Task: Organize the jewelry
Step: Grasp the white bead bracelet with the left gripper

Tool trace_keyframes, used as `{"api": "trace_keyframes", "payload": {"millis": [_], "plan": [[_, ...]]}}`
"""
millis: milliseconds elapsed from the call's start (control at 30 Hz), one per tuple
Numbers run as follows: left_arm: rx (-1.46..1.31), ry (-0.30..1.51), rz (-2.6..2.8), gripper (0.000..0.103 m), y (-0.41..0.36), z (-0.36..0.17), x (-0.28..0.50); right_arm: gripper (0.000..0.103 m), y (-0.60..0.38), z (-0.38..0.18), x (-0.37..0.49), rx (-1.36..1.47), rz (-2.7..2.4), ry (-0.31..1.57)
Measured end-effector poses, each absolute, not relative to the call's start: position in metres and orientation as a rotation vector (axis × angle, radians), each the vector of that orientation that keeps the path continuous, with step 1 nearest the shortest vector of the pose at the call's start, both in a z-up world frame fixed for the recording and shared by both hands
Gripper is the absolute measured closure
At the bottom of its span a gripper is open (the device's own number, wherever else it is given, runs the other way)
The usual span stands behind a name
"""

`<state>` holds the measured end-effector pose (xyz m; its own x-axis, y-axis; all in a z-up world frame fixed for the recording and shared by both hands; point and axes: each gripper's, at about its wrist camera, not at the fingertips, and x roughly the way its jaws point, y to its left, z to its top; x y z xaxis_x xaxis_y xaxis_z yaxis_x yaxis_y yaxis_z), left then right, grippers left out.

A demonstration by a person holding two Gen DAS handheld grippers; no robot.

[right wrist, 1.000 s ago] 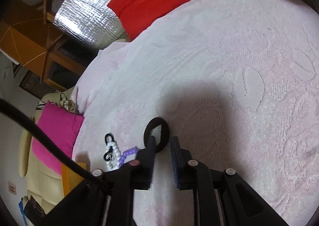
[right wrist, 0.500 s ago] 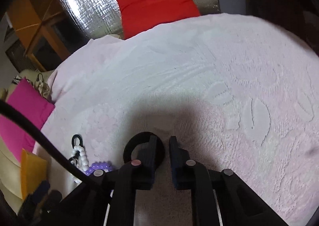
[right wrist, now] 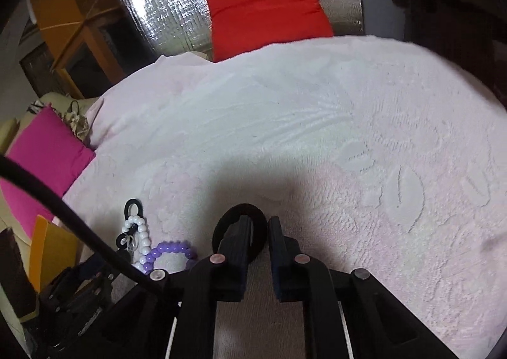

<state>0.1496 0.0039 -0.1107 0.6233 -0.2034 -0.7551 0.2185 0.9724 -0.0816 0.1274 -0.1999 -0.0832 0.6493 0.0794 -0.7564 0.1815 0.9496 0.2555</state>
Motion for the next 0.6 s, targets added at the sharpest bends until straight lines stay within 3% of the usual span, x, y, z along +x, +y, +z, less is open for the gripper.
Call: {"api": "trace_keyframes", "payload": {"millis": [233, 600], "plan": [[0.072, 0.836, -0.241, 0.093, -0.005, -0.107, 0.142, 0.091, -0.186, -0.071, 0.121, 0.233, -0.089, 0.847], [0.091, 0.816, -0.250, 0.094, -0.010, -0.100, 0.139, 0.091, -0.183, -0.056, 0.111, 0.156, -0.146, 0.802]]}}
